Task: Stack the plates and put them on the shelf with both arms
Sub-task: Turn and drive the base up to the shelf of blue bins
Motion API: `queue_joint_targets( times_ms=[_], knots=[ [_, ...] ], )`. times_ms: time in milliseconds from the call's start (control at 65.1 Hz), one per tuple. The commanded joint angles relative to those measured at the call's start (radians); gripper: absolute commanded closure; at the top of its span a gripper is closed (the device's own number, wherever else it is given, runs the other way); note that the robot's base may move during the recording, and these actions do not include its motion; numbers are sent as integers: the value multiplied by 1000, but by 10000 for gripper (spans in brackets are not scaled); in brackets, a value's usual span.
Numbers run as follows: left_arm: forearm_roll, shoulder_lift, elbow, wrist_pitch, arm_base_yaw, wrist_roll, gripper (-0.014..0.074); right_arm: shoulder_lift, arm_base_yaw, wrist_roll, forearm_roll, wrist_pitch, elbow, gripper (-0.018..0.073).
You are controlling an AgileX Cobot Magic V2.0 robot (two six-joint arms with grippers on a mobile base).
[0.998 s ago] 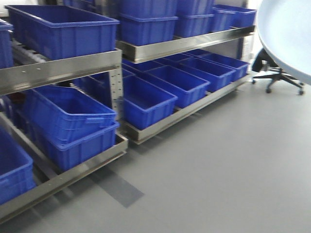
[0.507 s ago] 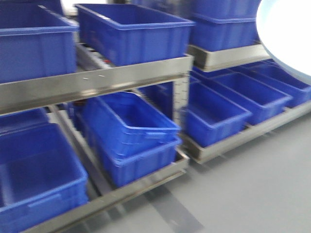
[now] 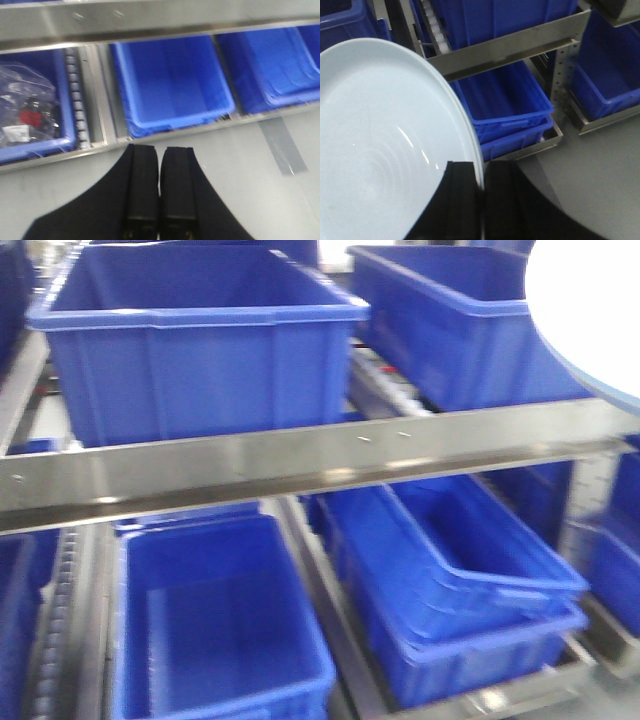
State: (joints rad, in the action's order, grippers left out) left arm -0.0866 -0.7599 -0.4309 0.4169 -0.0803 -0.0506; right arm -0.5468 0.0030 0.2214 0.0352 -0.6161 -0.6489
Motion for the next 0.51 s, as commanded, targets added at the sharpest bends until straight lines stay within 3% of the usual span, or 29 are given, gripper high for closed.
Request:
queue_joint_targets(
  times_ms=[0, 491],
  knots=[
    [-5, 1, -29, -72, -6, -6, 512, -7, -5, -3, 3, 96, -31, 531],
    [-5, 1, -29, -72, -6, -6, 512, -7, -5, -3, 3, 96, -31, 531]
  ],
)
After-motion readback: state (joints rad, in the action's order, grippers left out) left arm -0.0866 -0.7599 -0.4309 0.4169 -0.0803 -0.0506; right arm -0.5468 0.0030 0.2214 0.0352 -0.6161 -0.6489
